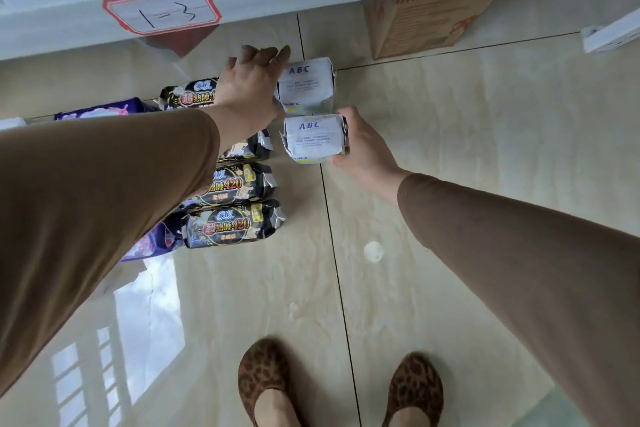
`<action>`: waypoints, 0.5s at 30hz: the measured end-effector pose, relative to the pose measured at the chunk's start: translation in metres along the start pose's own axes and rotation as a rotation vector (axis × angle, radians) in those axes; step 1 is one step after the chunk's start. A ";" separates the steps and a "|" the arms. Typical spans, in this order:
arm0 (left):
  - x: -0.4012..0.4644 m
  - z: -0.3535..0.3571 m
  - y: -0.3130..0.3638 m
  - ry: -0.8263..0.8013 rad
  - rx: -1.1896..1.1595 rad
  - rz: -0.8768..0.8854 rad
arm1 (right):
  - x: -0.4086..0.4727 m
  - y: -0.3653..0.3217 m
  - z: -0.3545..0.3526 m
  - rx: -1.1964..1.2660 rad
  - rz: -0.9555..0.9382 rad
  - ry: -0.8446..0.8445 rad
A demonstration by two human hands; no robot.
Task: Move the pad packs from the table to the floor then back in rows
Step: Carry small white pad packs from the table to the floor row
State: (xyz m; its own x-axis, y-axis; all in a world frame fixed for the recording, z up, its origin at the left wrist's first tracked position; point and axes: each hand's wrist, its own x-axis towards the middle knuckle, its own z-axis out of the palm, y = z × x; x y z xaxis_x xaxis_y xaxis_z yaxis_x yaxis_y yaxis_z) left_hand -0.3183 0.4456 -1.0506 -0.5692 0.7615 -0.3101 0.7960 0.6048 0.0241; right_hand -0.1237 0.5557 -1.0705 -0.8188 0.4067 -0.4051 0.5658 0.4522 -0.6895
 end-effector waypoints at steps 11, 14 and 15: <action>-0.055 -0.008 -0.008 0.106 -0.043 -0.037 | 0.013 -0.007 0.010 -0.058 0.062 0.095; -0.081 -0.016 0.003 0.067 -0.055 -0.061 | -0.009 -0.012 0.001 -0.080 0.117 0.066; -0.092 -0.021 0.008 0.043 -0.063 -0.074 | -0.021 -0.015 -0.004 -0.094 0.113 0.056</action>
State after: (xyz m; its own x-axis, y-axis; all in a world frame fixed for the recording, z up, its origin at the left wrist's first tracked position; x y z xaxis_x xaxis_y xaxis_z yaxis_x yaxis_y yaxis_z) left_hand -0.2640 0.3850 -1.0014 -0.6352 0.7227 -0.2725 0.7379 0.6721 0.0625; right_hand -0.1149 0.5432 -1.0493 -0.7439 0.5017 -0.4415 0.6631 0.4720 -0.5809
